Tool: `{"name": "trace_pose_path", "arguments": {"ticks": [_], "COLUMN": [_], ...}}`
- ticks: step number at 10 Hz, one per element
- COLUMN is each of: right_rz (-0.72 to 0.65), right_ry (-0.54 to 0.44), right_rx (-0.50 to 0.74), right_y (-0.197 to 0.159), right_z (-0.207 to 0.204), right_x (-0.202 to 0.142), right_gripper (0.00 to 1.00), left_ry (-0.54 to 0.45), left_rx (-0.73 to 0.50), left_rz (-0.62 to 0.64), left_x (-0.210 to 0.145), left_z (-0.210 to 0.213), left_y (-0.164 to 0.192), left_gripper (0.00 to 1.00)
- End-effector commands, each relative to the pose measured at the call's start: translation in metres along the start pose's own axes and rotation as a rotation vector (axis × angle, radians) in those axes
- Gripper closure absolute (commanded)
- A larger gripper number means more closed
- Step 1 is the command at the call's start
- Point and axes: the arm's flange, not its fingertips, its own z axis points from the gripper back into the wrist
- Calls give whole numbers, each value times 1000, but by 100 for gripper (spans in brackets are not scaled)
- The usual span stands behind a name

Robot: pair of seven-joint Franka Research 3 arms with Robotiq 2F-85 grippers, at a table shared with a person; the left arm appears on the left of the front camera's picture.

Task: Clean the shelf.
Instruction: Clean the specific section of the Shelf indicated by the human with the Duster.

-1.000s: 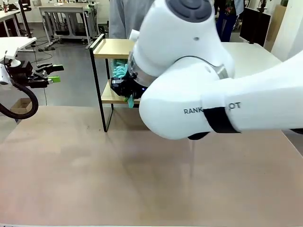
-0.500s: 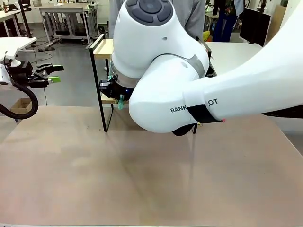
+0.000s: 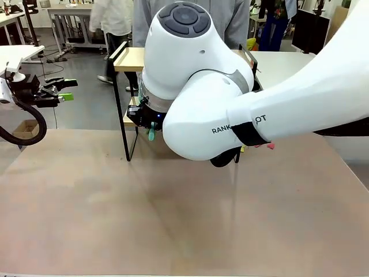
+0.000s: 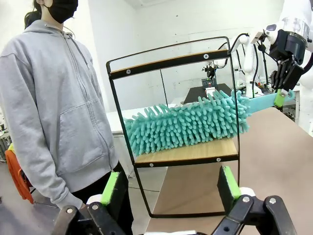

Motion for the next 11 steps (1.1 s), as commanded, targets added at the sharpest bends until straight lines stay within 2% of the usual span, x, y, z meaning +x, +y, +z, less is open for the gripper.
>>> {"name": "trace_pose_path", "arguments": {"ticks": [1,5,11], "right_rz": [4,4,-179], "right_ry": [-4,-1,-13], "right_rx": [0,-1,-69], "right_y": [2,1,-108], "right_z": [2,0,52], "right_x": [-1,-1,28], "right_gripper": [87,87,87], "left_ry": [7,7,7], "left_rx": [-8,-8,-8], "left_rz": [0,0,0], "left_x": [3,3,3], "left_z": [0,0,0], "left_y": [-2,-2,-2], "left_gripper": [0,0,0]}}
